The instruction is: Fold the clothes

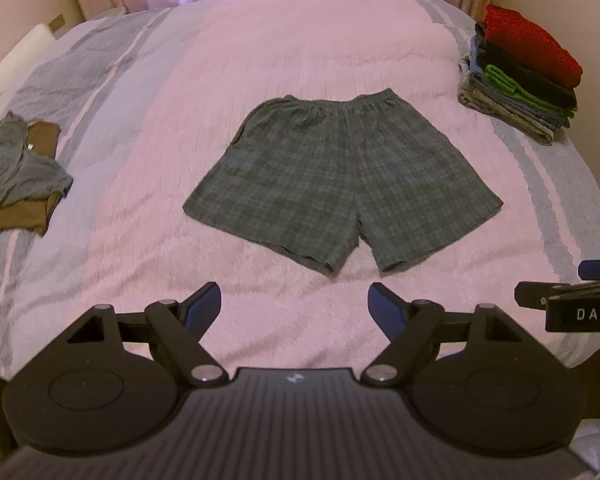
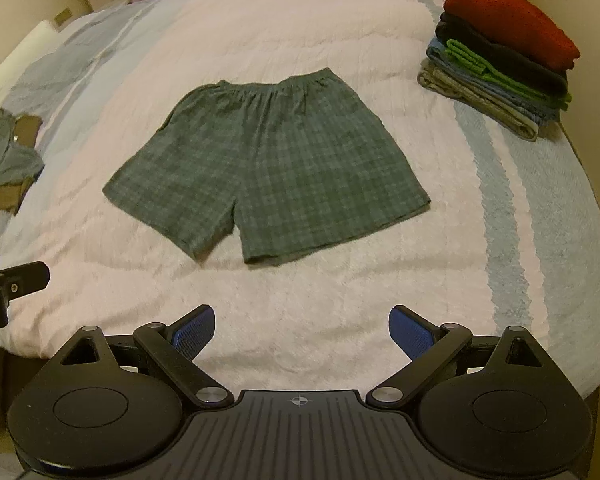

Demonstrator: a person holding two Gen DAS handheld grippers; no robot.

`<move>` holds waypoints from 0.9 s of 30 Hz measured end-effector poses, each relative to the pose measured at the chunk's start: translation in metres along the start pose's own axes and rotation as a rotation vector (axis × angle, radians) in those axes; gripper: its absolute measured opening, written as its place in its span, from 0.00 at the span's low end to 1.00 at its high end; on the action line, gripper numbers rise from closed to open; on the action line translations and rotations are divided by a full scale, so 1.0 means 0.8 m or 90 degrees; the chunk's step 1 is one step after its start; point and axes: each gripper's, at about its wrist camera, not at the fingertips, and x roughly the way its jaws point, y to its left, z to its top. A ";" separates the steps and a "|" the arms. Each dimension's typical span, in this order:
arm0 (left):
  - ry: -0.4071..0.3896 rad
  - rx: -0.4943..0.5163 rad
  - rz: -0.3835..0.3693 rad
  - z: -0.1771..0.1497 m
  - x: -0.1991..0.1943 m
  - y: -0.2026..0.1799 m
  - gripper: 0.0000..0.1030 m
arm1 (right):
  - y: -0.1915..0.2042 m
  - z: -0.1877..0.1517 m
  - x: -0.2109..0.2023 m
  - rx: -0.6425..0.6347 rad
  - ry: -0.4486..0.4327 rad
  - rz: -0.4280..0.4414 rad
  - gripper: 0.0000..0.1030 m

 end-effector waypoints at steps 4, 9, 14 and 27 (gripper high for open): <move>-0.001 0.022 -0.011 0.017 0.009 0.035 0.76 | 0.036 0.012 0.008 0.016 -0.004 -0.008 0.93; 0.006 0.054 -0.031 0.034 0.027 0.077 0.77 | 0.073 0.020 0.019 0.043 0.002 -0.020 0.93; 0.029 0.087 -0.056 0.040 0.047 0.101 0.77 | 0.097 0.015 0.029 0.079 0.020 -0.040 0.93; 0.130 0.090 -0.085 0.017 0.117 0.143 0.77 | 0.116 -0.006 0.088 0.134 0.101 -0.066 0.93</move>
